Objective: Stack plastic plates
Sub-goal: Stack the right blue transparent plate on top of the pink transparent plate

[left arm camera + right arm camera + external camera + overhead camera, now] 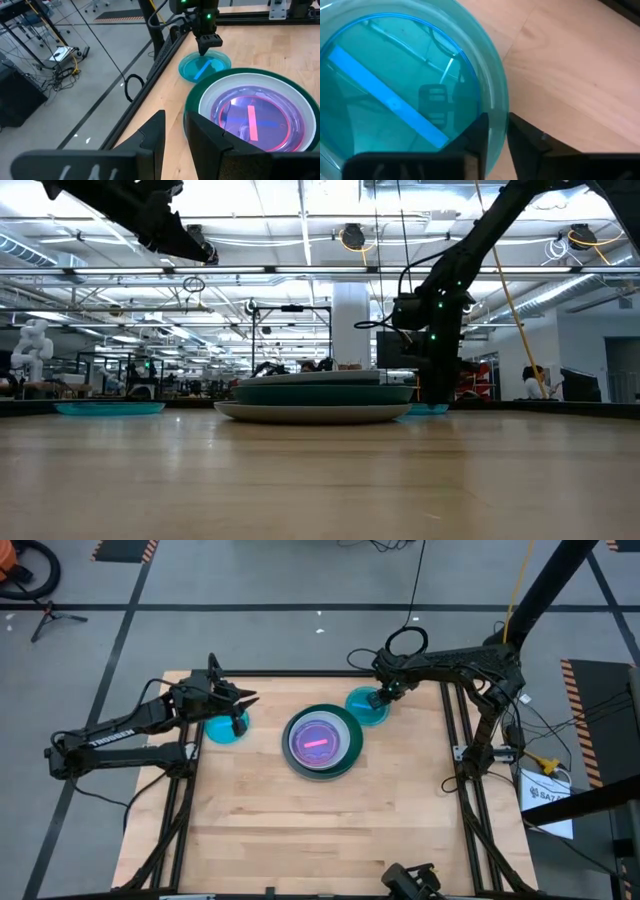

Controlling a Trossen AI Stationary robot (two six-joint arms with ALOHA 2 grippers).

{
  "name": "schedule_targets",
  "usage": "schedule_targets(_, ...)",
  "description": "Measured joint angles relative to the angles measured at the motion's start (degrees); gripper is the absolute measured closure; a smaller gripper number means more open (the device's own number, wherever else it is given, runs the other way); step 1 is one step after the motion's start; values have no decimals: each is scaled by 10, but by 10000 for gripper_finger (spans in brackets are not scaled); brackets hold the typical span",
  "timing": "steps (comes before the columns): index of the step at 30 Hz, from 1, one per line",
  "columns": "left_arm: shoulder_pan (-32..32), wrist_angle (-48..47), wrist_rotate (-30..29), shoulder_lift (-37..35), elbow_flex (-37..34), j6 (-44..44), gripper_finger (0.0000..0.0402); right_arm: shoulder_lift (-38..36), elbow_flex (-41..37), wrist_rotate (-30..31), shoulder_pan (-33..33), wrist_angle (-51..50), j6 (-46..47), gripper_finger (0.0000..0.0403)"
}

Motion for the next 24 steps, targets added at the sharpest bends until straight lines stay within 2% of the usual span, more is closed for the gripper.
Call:
schedule_targets(7, 0, -4, 0, 0, 0, -2, 316, -1, 0, -1, 0, -1, 11, 396)
schedule_targets(16, 0, -8, 0, 0, 0, -4, 316, -10, 0, 4, 0, -5, 17, 401)
schedule_targets(19, 0, -9, 0, 0, 0, -5, 316, -34, 0, 29, 1, -9, 17, 401)
schedule_targets(24, 0, -9, 0, 0, 0, -9, 316, -94, 0, 33, -2, -9, 18, 402)
